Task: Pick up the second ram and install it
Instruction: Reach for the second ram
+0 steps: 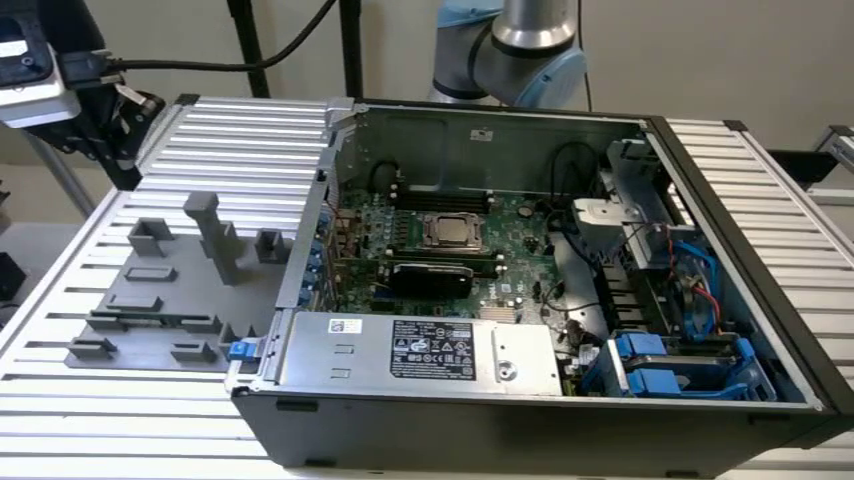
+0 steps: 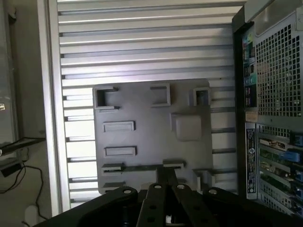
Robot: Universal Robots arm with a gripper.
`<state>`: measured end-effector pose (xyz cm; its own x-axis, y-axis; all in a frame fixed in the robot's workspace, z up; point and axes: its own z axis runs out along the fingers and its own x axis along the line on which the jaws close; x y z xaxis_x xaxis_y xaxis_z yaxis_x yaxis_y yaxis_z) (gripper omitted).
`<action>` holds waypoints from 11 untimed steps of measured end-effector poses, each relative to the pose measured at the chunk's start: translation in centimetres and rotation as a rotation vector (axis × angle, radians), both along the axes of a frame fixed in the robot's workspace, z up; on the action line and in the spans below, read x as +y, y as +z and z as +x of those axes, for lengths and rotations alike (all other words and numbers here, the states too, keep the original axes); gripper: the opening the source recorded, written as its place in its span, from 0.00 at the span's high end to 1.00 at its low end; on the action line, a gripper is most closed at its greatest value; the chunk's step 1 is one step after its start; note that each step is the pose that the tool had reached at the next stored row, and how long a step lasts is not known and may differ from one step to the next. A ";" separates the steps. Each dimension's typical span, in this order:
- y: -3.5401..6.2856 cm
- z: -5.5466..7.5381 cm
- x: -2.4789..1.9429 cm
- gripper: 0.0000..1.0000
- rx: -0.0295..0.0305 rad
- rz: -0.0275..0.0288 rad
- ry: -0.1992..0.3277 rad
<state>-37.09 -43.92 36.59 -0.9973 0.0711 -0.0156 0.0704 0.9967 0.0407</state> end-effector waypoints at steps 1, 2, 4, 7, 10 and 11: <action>-0.07 -0.2 -0.09 1.00 0.0012 -0.0001 0.000; -0.15 -0.3 -0.19 1.00 0.0026 -0.0002 0.000; -0.28 -0.5 -0.42 1.00 0.0059 -0.0002 0.000; -0.44 -0.8 -0.89 1.00 0.0099 -0.0002 0.000; -0.51 -1.0 -1.49 1.00 0.0109 -0.0002 0.000; -0.52 -1.1 -1.69 1.00 0.0109 -0.0002 0.000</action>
<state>-38.15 -45.61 36.07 -0.9975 0.0709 -0.0048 0.0706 0.9967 0.0398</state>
